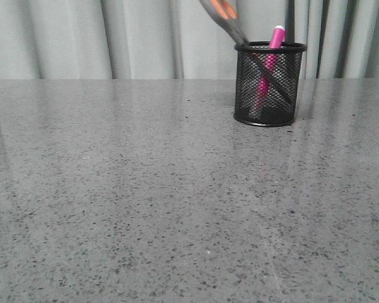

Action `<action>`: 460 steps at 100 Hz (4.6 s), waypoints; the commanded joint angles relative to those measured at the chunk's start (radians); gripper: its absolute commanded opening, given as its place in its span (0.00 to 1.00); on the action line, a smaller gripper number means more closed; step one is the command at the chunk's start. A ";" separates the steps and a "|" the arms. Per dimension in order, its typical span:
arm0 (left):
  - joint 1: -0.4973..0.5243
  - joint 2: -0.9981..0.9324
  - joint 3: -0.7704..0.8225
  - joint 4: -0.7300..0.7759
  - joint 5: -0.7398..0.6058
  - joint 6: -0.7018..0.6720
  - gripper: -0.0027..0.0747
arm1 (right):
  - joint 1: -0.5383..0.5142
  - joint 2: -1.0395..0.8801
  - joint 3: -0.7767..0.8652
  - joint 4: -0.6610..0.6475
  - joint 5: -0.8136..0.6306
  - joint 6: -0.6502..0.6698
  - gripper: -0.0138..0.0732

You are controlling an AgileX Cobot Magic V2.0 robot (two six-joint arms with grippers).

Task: Put pen and scissors into bin

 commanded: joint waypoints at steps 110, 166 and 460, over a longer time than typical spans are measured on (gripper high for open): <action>0.001 -0.424 0.249 -0.121 -0.055 0.003 0.01 | -0.008 -0.514 0.353 0.050 -0.127 0.005 0.07; 0.001 -0.424 0.249 -0.121 -0.055 0.003 0.01 | -0.008 -0.514 0.353 0.050 -0.127 0.005 0.07; -0.059 -0.479 0.438 1.337 -0.300 -1.419 0.01 | -0.005 -0.514 0.354 0.050 -0.156 0.050 0.07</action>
